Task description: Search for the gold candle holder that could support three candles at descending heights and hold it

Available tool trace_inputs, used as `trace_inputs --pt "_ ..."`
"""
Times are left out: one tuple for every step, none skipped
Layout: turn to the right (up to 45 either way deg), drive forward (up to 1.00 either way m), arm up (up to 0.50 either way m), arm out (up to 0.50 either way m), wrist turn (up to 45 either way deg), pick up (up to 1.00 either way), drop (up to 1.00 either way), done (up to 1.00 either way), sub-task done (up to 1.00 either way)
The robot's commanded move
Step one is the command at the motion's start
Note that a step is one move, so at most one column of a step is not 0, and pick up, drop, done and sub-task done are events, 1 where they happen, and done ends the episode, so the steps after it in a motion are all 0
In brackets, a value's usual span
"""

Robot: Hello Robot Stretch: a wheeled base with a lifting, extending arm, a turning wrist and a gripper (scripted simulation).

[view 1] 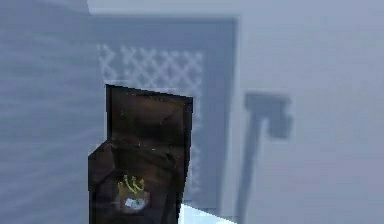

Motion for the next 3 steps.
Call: trace_inputs --pt "-45.0 0.00 0.00 0.00 0.0 0.00 0.00 0.00 0.00" --pt "-45.0 0.00 0.00 0.00 0.0 0.00 0.00 0.00 0.00" --pt "-18.0 0.00 0.00 0.00 0.0 0.00 0.00 0.00 0.00"
